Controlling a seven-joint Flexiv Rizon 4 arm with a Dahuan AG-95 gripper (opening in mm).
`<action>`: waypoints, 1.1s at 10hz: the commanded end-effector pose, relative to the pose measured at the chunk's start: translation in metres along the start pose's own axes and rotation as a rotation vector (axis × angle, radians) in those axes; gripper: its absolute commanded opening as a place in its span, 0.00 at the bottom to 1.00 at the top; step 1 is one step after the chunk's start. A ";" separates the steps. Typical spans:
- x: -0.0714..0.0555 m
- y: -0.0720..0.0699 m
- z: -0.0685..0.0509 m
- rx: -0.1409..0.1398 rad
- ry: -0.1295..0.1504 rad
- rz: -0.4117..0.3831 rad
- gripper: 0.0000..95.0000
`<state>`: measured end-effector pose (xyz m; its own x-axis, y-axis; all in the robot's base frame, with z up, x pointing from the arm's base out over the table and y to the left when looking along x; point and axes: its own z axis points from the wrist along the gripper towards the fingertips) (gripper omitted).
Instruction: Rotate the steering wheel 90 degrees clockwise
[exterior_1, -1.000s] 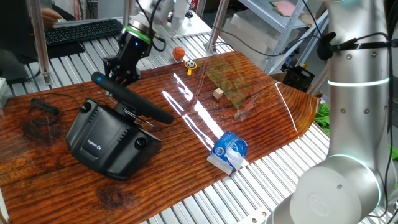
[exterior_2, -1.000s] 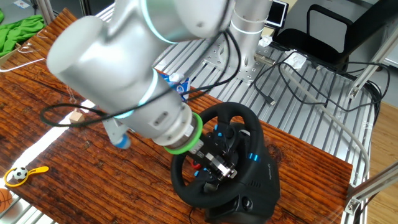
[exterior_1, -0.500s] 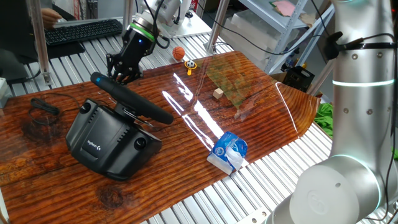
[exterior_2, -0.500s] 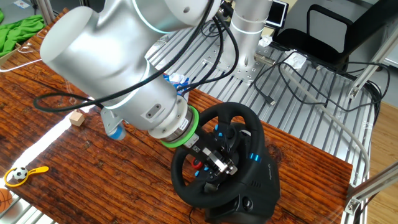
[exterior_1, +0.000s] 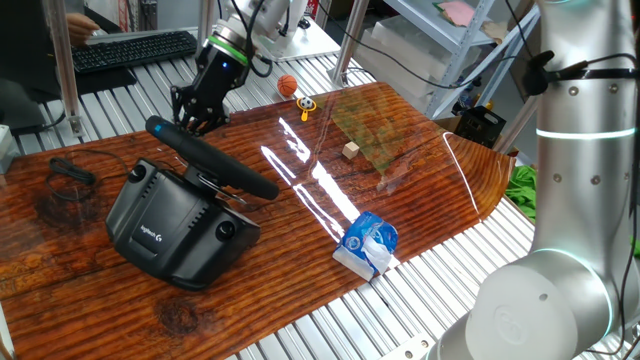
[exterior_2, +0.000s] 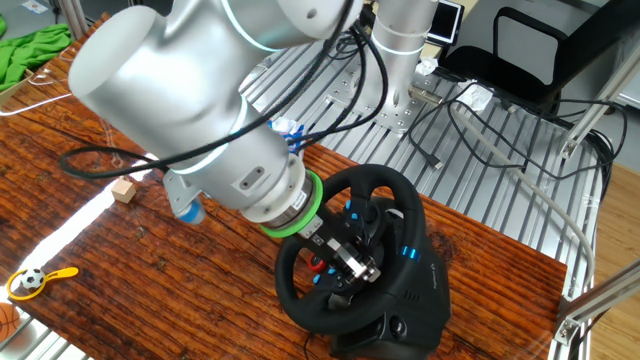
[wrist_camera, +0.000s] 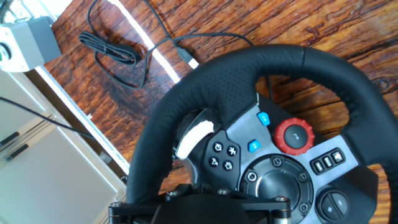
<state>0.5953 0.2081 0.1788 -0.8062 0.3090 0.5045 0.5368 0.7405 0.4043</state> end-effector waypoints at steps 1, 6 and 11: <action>0.000 0.000 0.002 0.020 -0.022 0.002 0.00; 0.000 0.000 0.001 0.054 0.005 -0.015 0.00; 0.000 0.000 0.001 0.070 0.003 -0.074 0.00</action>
<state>0.5933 0.2087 0.1772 -0.8440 0.2536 0.4725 0.4569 0.8015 0.3859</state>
